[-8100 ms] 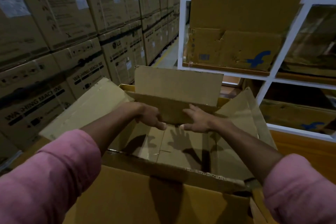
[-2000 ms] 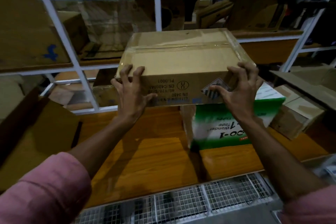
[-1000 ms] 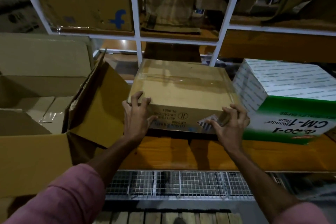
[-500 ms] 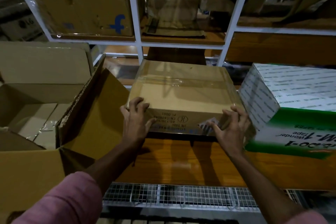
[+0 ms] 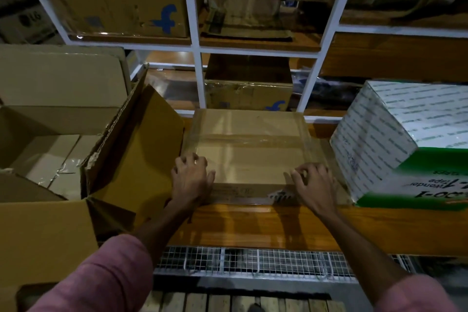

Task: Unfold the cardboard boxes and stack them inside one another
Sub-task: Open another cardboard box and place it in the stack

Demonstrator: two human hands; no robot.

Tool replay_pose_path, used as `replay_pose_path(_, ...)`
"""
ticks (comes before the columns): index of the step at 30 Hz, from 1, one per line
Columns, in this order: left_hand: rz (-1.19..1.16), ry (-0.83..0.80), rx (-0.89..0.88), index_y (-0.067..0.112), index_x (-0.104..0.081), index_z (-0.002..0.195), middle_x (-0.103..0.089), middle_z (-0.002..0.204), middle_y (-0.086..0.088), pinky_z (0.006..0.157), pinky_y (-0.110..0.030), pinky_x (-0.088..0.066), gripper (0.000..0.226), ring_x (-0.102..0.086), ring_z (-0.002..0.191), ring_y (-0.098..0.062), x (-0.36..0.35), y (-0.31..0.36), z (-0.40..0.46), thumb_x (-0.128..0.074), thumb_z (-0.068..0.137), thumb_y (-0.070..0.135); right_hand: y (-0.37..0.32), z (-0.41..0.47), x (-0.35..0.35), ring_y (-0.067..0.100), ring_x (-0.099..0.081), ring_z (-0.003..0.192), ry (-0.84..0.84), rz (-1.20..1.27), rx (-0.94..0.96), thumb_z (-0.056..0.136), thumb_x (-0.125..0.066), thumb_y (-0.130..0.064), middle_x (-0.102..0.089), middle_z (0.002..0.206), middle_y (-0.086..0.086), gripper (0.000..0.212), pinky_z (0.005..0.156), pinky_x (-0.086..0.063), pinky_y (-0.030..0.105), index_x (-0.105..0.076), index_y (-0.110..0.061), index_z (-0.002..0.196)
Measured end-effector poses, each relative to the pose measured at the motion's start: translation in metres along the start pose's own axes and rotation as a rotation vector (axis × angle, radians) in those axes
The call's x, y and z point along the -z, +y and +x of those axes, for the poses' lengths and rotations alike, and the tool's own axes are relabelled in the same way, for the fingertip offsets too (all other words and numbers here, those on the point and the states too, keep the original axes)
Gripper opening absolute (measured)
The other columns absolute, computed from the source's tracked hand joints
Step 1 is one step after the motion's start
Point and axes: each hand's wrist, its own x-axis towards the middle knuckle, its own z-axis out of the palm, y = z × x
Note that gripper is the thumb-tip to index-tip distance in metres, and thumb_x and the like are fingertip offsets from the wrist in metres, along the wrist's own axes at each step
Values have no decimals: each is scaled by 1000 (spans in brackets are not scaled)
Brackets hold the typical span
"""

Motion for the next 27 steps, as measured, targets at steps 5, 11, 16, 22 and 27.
replay_pose_path(5, 43, -87, -59, 23, -53, 131, -37, 153, -11, 108, -53, -36, 48, -32, 137, -36, -7, 12, 35, -49, 96, 57, -11, 37, -3, 40, -35, 135, -140, -25, -13, 86, -40, -72, -41, 146, 15, 65, 107, -35, 56, -62, -23, 122)
replay_pose_path(11, 83, -148, -6, 19, -41, 144, -27, 159, -15, 111, -59, -32, 62, -28, 141, -45, -21, 24, 88, -43, 99, 61, -23, 86, -4, 40, -26, 142, -244, -14, 7, 92, -48, -68, -18, 160, 2, 61, 110, -32, 56, -49, -25, 135)
replay_pose_path(16, -24, -194, 94, 30, -34, 149, -17, 163, -14, 117, -64, -24, 73, -18, 148, -48, -32, 15, 140, -40, 92, 75, -18, 127, -21, 42, -40, 130, -221, 10, 25, 90, -44, -70, -24, 153, -4, 49, 96, -47, 56, -44, -36, 124)
replay_pose_path(22, -43, -147, 29, 33, -29, 156, -9, 166, -14, 119, -62, -23, 87, -18, 149, -43, -41, 9, 151, -30, 87, 87, -13, 153, -38, 44, -35, 137, -193, 6, 44, 90, -41, -74, -15, 158, -8, 60, 99, -43, 63, -34, -41, 139)
replay_pose_path(27, -39, -10, 41, 33, -40, 148, -23, 159, -9, 106, -62, -40, 81, -37, 134, -47, -32, 15, 138, -36, 86, 86, -15, 145, -27, 40, -31, 140, -90, 95, 38, 89, -52, -68, -19, 160, -8, 57, 105, -37, 60, -47, -39, 138)
